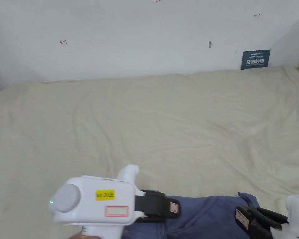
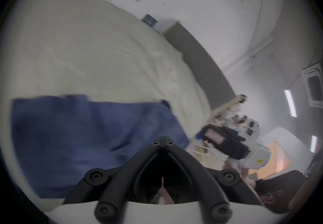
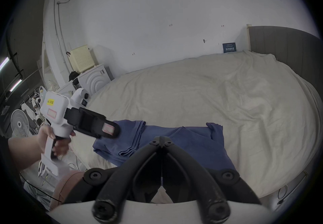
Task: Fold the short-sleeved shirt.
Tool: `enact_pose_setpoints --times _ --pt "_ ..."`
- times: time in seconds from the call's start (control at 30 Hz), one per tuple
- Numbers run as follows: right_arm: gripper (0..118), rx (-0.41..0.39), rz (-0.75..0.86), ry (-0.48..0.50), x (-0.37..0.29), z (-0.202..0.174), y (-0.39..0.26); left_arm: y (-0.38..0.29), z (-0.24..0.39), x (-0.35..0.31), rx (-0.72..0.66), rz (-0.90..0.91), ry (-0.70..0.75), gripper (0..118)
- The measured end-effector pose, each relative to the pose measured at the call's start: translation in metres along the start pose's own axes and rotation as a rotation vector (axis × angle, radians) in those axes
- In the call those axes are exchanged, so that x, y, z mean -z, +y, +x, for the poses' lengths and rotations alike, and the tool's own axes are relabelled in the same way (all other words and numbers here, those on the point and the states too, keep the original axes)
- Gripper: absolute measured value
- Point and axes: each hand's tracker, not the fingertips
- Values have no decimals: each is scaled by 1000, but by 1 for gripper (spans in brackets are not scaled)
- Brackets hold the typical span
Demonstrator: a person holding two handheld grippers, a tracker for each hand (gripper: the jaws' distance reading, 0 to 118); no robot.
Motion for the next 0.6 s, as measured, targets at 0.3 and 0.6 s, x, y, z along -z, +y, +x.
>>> enact_pose_setpoints --times 0.3,0.6 --pt "0 -34 -12 -1 9 -19 0 16 -130 -96 -205 -6 233 117" --pt "0 29 -57 55 19 -36 2 -3 -200 -69 -425 46 -168 118"
